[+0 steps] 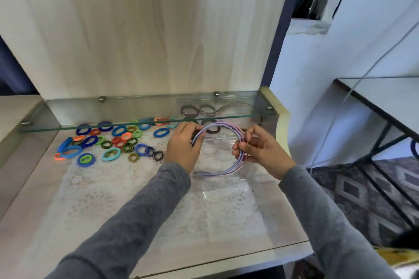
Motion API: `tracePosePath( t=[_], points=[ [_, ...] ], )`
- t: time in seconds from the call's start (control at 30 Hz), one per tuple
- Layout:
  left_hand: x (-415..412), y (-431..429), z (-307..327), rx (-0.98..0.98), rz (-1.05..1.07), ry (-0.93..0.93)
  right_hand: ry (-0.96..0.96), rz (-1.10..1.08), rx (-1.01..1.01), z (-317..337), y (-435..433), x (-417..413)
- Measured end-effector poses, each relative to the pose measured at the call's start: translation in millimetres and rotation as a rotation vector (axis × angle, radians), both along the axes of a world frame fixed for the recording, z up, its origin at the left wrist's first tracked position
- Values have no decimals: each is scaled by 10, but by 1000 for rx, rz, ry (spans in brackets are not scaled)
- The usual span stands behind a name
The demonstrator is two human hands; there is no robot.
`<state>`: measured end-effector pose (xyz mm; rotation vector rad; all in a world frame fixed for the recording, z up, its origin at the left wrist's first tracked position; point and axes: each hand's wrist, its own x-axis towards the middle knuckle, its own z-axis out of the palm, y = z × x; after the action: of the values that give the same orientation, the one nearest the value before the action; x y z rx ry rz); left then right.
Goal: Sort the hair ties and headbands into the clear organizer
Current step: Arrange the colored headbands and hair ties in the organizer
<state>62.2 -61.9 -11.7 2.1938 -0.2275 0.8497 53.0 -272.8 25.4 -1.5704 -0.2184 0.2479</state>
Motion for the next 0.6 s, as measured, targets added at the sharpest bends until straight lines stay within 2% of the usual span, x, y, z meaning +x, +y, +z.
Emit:
tracePosePath(
  t=[0.2,0.37,0.53,0.6],
  points=[
    [15,-90,-92,30,-92,97,-28,-75,-189,-169,-97,54],
    [21,-82,-179,42,-119,181,-21,-91,-516,-210,-103,103],
    [13,-83,-199,112,-124,239,68,-100,-553,-242,-101,125],
    [3,-92,-189,137,-114,271,39,-121,-604,-266,-97,137]
  ],
)
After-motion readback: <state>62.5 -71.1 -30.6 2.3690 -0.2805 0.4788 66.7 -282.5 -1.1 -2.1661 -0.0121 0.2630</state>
